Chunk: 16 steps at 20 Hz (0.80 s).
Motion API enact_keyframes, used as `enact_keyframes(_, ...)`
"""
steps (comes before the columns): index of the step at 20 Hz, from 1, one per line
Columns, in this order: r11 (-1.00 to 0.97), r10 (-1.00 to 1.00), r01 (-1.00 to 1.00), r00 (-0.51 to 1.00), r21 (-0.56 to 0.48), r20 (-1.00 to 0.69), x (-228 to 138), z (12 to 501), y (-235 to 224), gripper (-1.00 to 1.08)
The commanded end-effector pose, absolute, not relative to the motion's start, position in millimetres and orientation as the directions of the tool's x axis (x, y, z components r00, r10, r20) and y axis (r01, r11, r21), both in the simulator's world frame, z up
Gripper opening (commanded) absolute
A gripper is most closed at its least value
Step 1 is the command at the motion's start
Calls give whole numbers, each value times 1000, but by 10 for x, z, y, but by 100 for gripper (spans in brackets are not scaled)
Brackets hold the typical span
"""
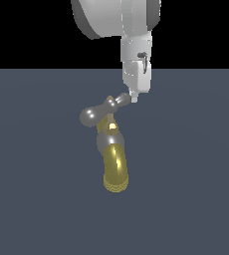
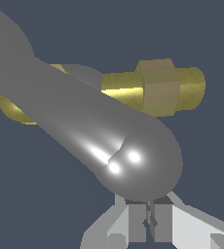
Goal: Turn on the faucet by rotating a designated handle.
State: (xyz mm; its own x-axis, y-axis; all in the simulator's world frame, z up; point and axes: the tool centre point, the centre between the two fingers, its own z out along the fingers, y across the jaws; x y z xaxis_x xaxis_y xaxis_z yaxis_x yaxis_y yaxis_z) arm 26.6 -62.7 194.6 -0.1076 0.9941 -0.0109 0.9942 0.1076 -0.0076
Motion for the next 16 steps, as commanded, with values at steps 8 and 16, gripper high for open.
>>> enact_keyframes(8, 125, 992, 992, -125, -5, -7, 309, 1953, -147, -100)
enact_keyframes(16, 149, 989, 989, -149, -1, -1, 332, 1968, 503, -100)
